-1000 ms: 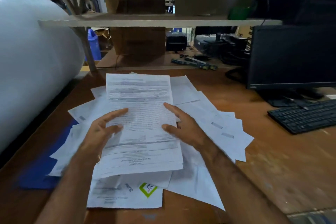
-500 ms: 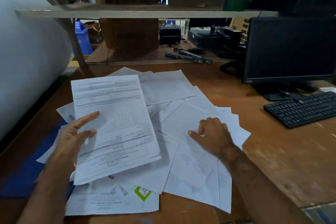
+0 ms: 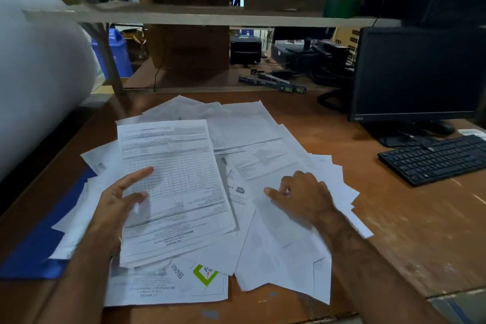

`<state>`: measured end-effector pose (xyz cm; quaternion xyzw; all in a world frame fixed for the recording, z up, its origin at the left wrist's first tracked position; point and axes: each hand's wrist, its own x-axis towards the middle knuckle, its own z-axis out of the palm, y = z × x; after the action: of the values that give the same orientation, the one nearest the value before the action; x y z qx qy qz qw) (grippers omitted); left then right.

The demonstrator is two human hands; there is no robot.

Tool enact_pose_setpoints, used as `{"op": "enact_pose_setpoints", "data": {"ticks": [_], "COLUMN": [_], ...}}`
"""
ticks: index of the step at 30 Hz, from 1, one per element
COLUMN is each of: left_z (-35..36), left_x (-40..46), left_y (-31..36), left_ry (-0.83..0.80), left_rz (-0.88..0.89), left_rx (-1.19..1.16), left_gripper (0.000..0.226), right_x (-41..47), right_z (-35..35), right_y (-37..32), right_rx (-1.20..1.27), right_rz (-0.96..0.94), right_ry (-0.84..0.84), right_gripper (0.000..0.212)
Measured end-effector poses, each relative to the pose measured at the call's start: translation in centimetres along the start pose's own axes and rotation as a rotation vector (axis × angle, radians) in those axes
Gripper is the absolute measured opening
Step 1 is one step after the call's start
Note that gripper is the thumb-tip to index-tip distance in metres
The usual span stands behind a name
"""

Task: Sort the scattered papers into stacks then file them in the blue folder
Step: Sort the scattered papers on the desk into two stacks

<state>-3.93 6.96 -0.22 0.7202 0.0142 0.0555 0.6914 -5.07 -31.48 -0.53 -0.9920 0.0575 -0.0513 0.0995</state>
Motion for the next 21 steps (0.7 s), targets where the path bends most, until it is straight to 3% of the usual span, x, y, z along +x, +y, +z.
{"op": "enact_pose_setpoints", "data": {"ticks": [3,5,8,11,15,21], "left_z": [0.3,0.4,0.5,0.5,0.7,1.4], "left_x": [0.0,0.0,0.0,0.0,0.0,0.2], "left_y": [0.0,-0.3,-0.5,-0.2,-0.1,-0.3], "left_ry": [-0.016,-0.022,-0.019,-0.024,-0.057,-0.052], "left_rz": [0.009,0.009,0.021,0.039,0.058,0.056], "left_rx": [-0.013,-0.010,-0.009,-0.006,-0.009,-0.015], "left_gripper": [0.052,0.051,0.051,0.053,0.052,0.053], "right_x": [0.4,0.4,0.2,0.4,0.8,0.6], "right_z": [0.3,0.9,1.9,2.0,1.0,1.5], "right_y": [0.1,0.3,0.1,-0.5,-0.8,0.2], "right_rx": [0.104,0.163,0.010,-0.111,-0.035,-0.052], "right_rz": [0.006,-0.006,-0.036,-0.017,0.030,0.085], "right_ry": [0.085,0.045,-0.075,-0.062,0.025,-0.072], "right_gripper": [0.051,0.059,0.080,0.082,0.069,0.088]}}
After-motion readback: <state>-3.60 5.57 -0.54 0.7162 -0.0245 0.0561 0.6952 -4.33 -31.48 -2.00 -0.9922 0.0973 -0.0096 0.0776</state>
